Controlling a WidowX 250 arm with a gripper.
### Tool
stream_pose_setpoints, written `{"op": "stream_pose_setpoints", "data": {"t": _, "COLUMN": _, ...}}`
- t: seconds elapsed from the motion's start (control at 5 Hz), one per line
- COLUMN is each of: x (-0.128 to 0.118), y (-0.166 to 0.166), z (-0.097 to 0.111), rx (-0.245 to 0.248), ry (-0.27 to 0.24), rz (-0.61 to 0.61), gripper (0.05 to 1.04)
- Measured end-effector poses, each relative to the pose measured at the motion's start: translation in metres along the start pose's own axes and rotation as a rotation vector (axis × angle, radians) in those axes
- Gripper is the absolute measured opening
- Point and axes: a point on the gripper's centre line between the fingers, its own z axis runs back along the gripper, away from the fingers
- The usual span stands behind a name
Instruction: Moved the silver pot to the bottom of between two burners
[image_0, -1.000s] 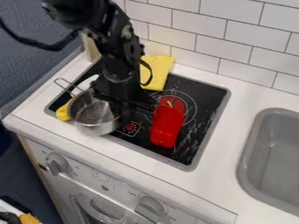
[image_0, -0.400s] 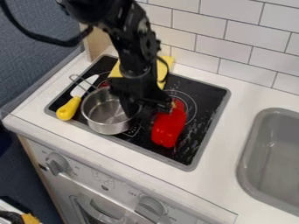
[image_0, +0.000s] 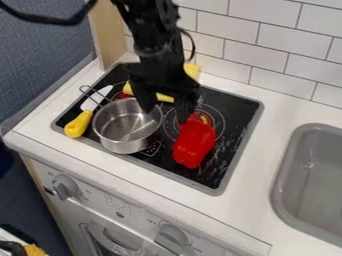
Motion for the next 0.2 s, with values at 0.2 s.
{"op": "stream_pose_setpoints", "data": {"t": 0.2, "x": 0.0057, "y": -0.0025, "z": 0.0041, "rx": -0.008, "ry": -0.006, "rz": -0.027, "gripper": 1.003}}
